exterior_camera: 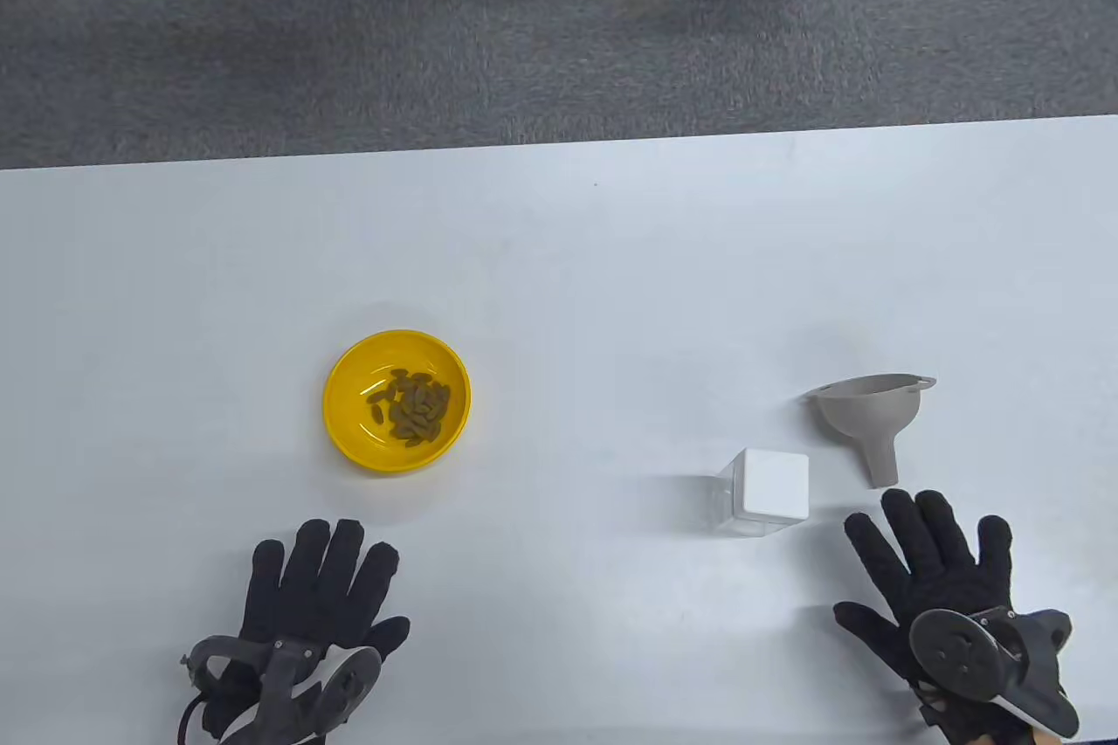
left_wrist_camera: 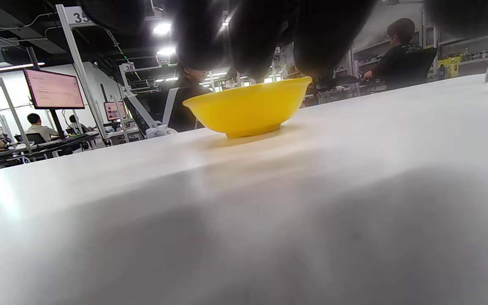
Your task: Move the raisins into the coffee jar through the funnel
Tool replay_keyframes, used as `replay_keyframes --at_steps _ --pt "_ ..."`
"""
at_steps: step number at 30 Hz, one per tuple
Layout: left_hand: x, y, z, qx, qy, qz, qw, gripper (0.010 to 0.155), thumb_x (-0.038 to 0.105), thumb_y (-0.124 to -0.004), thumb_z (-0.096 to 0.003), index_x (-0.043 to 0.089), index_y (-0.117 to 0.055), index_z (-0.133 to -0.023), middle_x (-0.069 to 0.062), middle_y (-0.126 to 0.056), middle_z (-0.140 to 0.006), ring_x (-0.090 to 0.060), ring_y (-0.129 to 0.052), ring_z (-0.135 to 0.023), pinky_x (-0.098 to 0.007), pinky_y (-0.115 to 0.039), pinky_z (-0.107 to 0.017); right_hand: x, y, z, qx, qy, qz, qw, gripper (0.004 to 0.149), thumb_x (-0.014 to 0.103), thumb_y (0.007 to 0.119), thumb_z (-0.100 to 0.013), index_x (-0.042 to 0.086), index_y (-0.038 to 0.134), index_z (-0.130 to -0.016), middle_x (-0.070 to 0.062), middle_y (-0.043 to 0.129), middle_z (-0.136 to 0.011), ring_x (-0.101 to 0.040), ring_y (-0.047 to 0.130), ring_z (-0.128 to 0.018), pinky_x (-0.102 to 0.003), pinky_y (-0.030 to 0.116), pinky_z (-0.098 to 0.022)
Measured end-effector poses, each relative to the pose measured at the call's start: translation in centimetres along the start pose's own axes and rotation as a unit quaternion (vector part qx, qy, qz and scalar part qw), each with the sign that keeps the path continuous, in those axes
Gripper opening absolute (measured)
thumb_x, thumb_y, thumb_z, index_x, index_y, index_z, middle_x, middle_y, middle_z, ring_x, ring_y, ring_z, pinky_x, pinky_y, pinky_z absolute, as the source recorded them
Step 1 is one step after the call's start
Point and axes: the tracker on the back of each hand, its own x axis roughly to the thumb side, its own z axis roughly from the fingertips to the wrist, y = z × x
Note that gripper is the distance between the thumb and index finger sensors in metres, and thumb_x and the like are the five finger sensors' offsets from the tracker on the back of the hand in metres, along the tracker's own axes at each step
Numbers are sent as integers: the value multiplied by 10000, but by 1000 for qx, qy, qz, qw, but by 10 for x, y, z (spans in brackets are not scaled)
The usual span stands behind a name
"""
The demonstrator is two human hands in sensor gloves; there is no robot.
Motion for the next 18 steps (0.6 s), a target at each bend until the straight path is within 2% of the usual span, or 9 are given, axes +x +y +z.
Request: replay_keyframes --at_steps 18 --pt "-2 -2 -2 -5 11 7 1000 751 754 -662 -364 426 -659 -1041 3 -703 -1168 -357 -675 -1079 -651 -526 -778 -3 1 2 8 0 -13 1000 829 673 839 -350 374 551 -1068 -66 470 -1202 -373 454 -1116 -756 294 -727"
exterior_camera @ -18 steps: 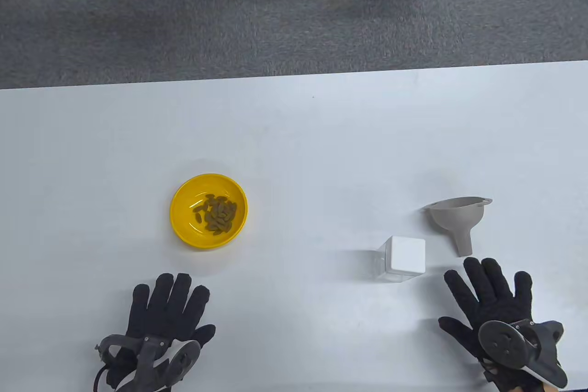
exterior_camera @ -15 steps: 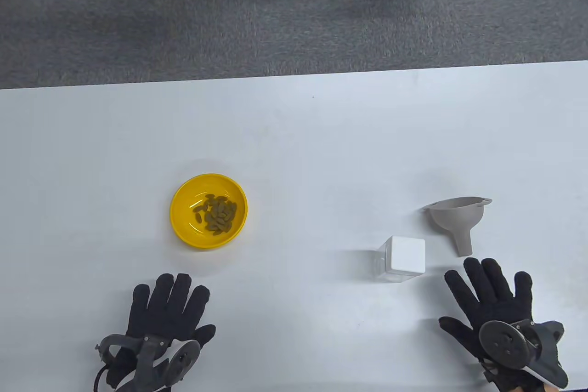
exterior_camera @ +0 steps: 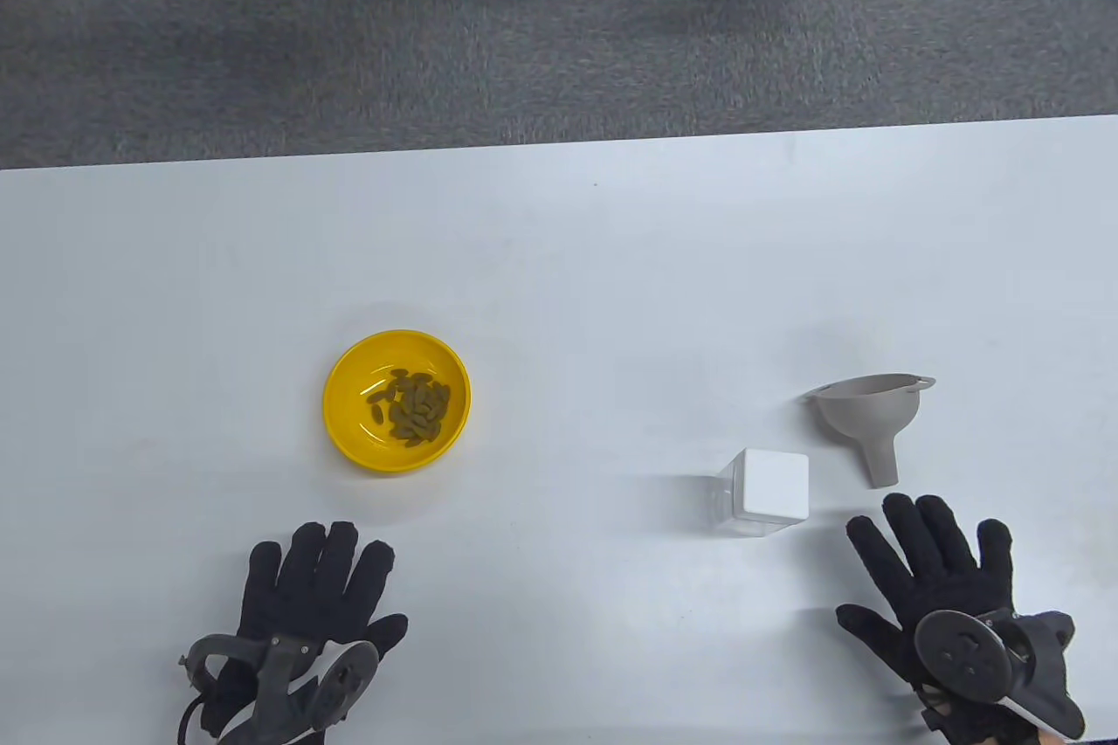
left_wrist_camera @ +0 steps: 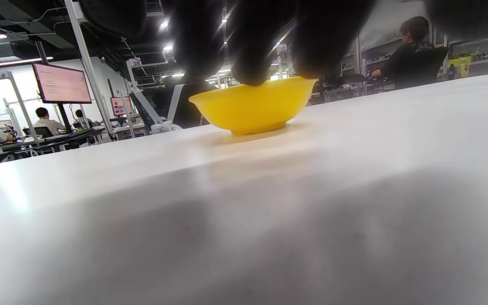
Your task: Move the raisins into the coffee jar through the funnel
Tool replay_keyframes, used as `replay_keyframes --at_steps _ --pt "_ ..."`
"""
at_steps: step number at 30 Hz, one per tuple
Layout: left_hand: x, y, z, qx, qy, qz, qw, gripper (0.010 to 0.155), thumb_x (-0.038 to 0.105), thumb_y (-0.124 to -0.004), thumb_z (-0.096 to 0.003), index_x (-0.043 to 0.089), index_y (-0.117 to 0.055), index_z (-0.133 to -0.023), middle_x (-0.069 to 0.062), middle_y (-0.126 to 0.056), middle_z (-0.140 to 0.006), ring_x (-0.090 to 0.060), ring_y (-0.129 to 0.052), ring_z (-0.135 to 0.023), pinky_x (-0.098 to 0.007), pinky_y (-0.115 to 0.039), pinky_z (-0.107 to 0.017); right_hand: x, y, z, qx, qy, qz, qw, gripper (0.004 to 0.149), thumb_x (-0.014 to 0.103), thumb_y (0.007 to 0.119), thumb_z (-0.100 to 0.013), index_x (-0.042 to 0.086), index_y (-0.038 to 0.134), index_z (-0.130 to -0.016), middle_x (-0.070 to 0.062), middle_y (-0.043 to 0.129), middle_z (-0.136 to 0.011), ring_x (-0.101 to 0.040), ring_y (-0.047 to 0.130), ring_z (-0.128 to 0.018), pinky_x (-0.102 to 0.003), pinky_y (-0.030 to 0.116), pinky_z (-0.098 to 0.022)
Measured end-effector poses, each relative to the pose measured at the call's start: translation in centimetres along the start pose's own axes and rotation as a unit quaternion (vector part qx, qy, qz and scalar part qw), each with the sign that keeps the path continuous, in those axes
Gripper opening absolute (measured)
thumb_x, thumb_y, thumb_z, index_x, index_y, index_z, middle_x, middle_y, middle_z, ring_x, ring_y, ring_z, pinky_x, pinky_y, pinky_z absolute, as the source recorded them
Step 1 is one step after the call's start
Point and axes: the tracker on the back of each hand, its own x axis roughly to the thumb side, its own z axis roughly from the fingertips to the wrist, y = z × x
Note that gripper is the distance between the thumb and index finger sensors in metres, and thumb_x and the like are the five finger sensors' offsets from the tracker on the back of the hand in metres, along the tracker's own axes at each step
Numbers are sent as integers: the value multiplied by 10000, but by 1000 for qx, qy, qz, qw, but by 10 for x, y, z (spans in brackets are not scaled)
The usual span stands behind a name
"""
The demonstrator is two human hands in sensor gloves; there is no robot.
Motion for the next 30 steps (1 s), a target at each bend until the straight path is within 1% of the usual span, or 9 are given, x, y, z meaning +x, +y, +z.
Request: replay_keyframes --at_steps 13,17,21,27,30 --pt "1 0 -1 -5 -6 2 1000 749 751 -666 -366 424 -661 -1039 3 -720 -1158 -356 -683 -1073 -649 -529 -777 -2 5 0 17 4 -11 1000 828 667 838 -352 370 546 -1068 -71 470 -1200 -373 457 -1114 -755 293 -728" --pt "3 0 0 -3 -7 0 1000 747 750 -667 -366 425 -662 -1039 2 -721 -1157 -355 -683 -1072 -649 -530 -777 -4 7 0 9 5 -11 1000 826 666 837 -352 373 543 -1067 -68 466 -1201 -374 461 -1113 -755 297 -728" --pt "6 0 0 -2 -8 -15 1000 746 749 -671 -365 423 -666 -1036 3 -725 -1154 -354 -688 -1069 -648 -531 -777 -7 9 -6 11 24 -43 999 845 666 837 -354 362 520 -1075 -75 457 -1203 -383 457 -1112 -757 310 -728" --pt "4 -1 -1 -9 0 -19 1000 747 747 -676 -364 420 -668 -1036 5 -730 -1151 -355 -688 -1069 -650 -530 -776 -2 2 -25 14 40 -87 995 874 677 838 -352 345 496 -1084 -88 466 -1202 -397 445 -1109 -756 349 -727" --pt "3 -1 -2 -10 4 -17 1000 746 747 -678 -363 421 -669 -1034 5 -728 -1151 -355 -687 -1069 -650 -529 -777 5 2 -39 34 50 -160 985 901 671 855 -345 329 477 -1088 -98 464 -1200 -403 449 -1103 -749 373 -729"
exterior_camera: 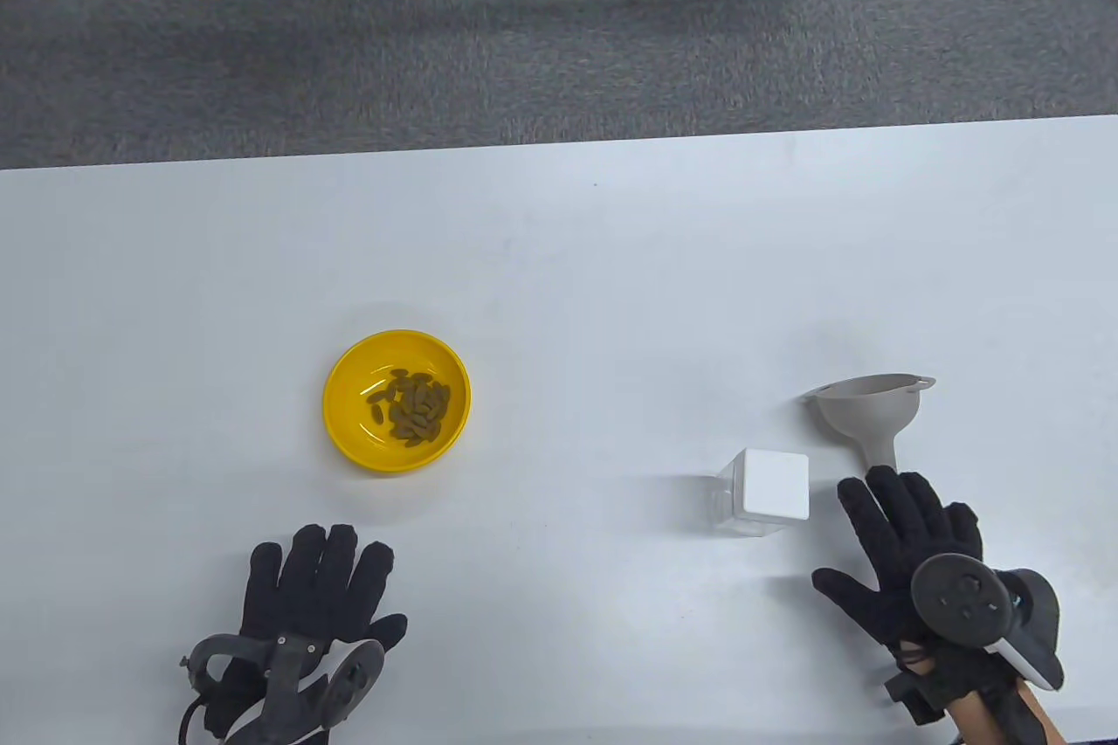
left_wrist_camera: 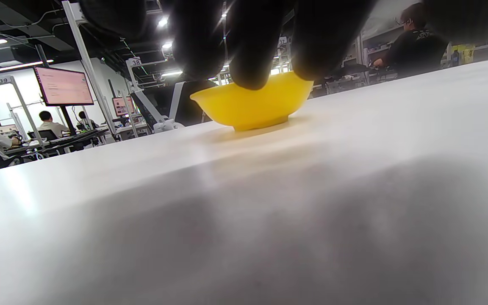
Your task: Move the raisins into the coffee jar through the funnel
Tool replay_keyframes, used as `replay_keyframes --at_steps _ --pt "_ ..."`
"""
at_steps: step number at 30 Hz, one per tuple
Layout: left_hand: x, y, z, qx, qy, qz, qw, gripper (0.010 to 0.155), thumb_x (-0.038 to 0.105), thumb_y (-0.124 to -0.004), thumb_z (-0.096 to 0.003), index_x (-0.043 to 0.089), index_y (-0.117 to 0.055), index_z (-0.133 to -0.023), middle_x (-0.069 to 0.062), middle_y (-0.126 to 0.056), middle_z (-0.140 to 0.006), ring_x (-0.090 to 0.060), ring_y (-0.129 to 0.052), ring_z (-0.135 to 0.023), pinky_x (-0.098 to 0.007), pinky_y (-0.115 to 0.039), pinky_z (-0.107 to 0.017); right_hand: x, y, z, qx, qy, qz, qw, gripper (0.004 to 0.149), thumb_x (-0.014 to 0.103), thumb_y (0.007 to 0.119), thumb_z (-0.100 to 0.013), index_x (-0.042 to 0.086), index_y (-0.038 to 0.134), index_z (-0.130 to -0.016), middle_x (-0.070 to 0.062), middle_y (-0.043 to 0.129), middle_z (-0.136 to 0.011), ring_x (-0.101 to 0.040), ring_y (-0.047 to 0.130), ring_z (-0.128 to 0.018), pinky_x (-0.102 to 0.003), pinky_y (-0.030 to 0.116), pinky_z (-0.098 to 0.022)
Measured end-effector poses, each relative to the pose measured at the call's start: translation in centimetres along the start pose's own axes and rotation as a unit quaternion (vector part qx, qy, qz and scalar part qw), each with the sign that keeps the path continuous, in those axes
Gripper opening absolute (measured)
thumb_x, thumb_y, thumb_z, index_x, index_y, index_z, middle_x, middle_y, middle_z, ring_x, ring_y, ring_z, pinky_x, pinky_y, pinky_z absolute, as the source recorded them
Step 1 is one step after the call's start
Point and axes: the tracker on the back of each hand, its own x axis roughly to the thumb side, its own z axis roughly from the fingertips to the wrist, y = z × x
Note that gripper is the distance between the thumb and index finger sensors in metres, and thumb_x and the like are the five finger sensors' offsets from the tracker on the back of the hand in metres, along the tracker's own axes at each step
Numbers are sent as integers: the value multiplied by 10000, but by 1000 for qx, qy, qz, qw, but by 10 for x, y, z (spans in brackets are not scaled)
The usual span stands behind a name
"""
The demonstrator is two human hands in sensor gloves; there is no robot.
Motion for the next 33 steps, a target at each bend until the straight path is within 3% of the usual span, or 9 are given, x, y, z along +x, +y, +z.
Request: replay_keyframes --at_steps 7,9,11,14,19,22,25,27,33 --pt "-1 1 1 5 1 3 1000 747 748 -678 -364 422 -667 -1035 4 -725 -1153 -354 -684 -1071 -650 -527 -778 19 18 -29 79 20 -166 983 1153 657 913 -308 182 187 -1067 -124 394 -1195 -392 424 -1100 -705 407 -744" --pt "-1 1 1 6 0 3 1000 749 748 -679 -363 420 -668 -1036 6 -728 -1152 -355 -686 -1070 -651 -528 -777 21 25 -34 90 30 -217 971 1192 636 932 -307 186 113 -1046 -113 321 -1195 -372 392 -1106 -691 395 -752" --pt "-2 1 2 7 0 6 1000 748 748 -679 -363 421 -668 -1035 4 -727 -1152 -354 -688 -1069 -650 -528 -778 23 33 -37 51 29 -277 959 1198 587 972 -303 200 112 -1042 -86 355 -1190 -346 397 -1112 -691 380 -752" --pt "-5 2 2 16 1 5 1000 748 747 -679 -364 420 -666 -1037 4 -726 -1153 -353 -684 -1072 -650 -527 -779 24 47 -41 102 61 -303 946 1196 530 991 -318 214 89 -1036 -65 364 -1185 -329 370 -1119 -693 357 -756" --pt "-10 2 3 14 4 17 1000 747 748 -679 -365 422 -667 -1036 1 -725 -1153 -356 -684 -1071 -651 -526 -778 30 50 -47 94 73 -278 953 1144 513 1005 -314 250 181 -1063 -33 512 -1120 -300 461 -1095 -659 371 -768" --pt "-9 2 3 15 3 19 1000 748 749 -677 -366 421 -664 -1037 3 -724 -1154 -354 -684 -1071 -651 -527 -777 35 48 -49 76 76 -259 960 957 500 1025 -311 298 456 -1054 -27 545 -1083 -290 515 -1065 -612 371 -779" --pt "-6 2 3 16 0 20 1000 746 748 -677 -365 422 -667 -1036 5 -726 -1153 -353 -687 -1071 -650 -530 -777 42 44 -49 78 66 -270 957 889 529 1023 -316 303 524 -1016 -25 557 -1078 -294 546 -1051 -587 406 -778" --pt "-5 3 4 18 -3 23 1000 745 748 -677 -367 422 -666 -1036 5 -724 -1154 -356 -686 -1069 -650 -530 -777 48 42 -48 88 50 -307 946 886 531 1022 -321 300 517 -1012 -40 556 -1098 -310 560 -1056 -584 420 -774" --pt "-5 3 3 16 -6 29 999 746 747 -679 -366 420 -667 -1036 3 -726 -1153 -352 -688 -1069 -650 -530 -777 75 38 -36 125 -11 -458 880 905 509 1022 -337 199 495 -1003 -181 492 -1134 -453 588 -1042 -658 456 -743"
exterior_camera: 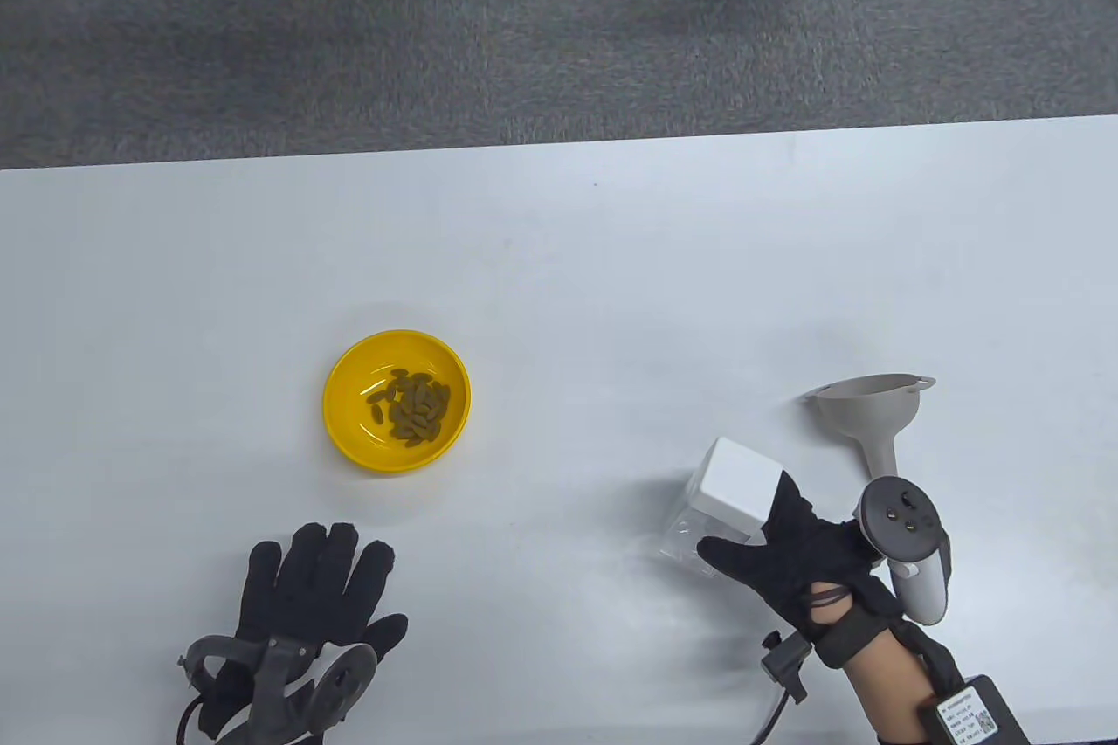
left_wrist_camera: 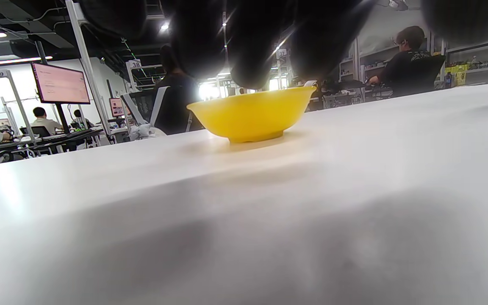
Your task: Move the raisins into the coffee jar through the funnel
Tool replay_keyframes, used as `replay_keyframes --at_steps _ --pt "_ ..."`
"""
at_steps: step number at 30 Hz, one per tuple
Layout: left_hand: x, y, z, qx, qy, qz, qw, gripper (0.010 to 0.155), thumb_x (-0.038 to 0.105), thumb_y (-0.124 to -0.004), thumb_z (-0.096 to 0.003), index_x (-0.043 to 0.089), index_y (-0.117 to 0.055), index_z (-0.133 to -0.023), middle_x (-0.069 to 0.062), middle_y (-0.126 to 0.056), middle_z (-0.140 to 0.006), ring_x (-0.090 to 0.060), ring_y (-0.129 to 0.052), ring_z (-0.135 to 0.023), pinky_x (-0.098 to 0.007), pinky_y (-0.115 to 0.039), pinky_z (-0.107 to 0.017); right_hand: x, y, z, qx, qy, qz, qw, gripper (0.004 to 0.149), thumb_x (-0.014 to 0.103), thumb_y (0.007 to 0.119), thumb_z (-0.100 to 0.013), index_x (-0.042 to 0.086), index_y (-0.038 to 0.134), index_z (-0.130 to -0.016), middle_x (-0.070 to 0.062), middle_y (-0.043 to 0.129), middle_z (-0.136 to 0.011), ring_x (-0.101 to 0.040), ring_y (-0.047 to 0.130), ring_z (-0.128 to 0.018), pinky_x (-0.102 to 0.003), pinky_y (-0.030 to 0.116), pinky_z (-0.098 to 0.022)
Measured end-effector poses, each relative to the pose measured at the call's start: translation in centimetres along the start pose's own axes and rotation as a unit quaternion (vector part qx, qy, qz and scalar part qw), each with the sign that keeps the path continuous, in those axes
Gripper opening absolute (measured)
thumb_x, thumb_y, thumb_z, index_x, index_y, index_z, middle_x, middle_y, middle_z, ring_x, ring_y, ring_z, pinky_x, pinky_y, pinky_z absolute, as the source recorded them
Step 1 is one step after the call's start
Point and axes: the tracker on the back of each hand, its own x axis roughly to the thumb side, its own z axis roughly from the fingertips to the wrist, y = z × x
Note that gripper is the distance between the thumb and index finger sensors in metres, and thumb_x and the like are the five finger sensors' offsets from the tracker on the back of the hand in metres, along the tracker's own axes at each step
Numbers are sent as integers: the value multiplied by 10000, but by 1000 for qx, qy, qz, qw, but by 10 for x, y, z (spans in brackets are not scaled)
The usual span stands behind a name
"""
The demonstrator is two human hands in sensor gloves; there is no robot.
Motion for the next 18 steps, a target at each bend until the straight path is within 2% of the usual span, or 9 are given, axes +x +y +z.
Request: replay_keyframes --at_steps 4,8,13,18 --pt "-3 0 1 -1 3 6 1000 748 747 -680 -364 419 -669 -1036 3 -733 -1150 -354 -691 -1067 -650 -533 -775 -1 19 5 64 -27 -29 997 915 561 995 -346 193 486 -1010 -152 654 -1055 -422 757 -956 -666 580 -709" --pt "-6 -2 0 -9 9 10 1000 742 743 -683 -368 418 -670 -1035 3 -735 -1148 -354 -695 -1065 -652 -531 -776 -12 36 7 129 -8 -76 989 933 575 993 -350 148 487 -1007 -172 671 -1023 -430 768 -909 -669 582 -699" --pt "-7 -4 -2 -16 13 20 1000 742 744 -683 -368 415 -675 -1033 -1 -737 -1147 -355 -697 -1064 -650 -534 -775 -24 49 9 172 6 -37 984 934 582 995 -344 148 505 -1011 -171 687 -1016 -429 780 -897 -672 585 -695" --pt "-8 -4 -3 -22 17 27 999 737 741 -685 -369 416 -679 -1031 3 -740 -1145 -355 -704 -1061 -649 -539 -774 -24 53 10 177 6 -27 984 932 582 992 -345 147 505 -1011 -171 686 -1018 -431 778 -897 -673 582 -695"
